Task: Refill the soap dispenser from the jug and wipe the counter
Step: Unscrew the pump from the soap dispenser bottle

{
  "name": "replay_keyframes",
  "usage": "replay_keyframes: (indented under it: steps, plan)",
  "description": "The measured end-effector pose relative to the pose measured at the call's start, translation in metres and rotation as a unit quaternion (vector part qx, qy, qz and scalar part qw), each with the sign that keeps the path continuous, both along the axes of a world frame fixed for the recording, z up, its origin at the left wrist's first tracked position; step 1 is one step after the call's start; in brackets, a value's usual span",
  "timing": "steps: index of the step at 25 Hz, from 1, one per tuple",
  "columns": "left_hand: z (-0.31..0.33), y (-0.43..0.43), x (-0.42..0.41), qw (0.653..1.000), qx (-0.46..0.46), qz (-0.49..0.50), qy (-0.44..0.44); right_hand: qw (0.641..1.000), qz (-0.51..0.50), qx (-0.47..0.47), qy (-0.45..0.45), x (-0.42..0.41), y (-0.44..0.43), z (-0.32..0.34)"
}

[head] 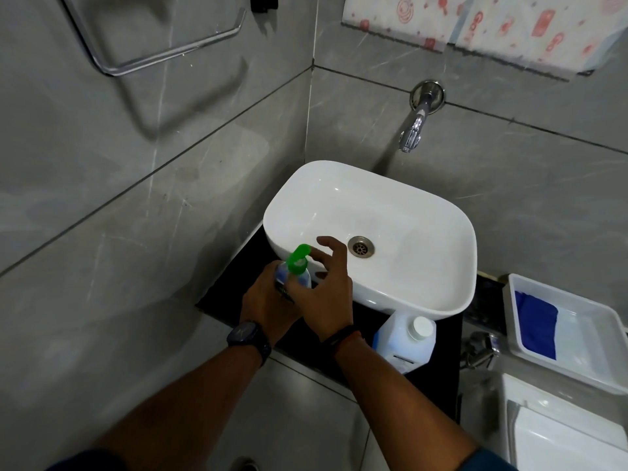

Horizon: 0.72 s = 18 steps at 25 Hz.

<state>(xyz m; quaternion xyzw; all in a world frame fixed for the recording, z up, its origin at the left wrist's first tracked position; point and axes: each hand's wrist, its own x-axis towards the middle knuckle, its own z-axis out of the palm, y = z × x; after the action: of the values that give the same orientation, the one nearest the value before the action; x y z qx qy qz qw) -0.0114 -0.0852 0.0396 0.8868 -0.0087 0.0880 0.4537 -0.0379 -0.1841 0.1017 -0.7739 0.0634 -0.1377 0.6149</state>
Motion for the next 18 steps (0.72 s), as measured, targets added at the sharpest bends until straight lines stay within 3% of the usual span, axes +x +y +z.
replay_keyframes:
  steps: [11,16,18]
  plan:
    - [0.001,0.004,0.004,1.0,0.016,-0.022,0.003,0.999,-0.039,-0.01,0.001,0.009,0.009,0.006]
    - [-0.013,0.009,0.015,0.998,0.063,-0.016,0.008,0.97,-0.093,0.071,-0.214,0.017,0.006,0.042]
    - [-0.021,0.014,0.018,0.998,0.067,0.006,0.017,0.952,-0.122,0.05,-0.275,0.024,-0.002,0.047]
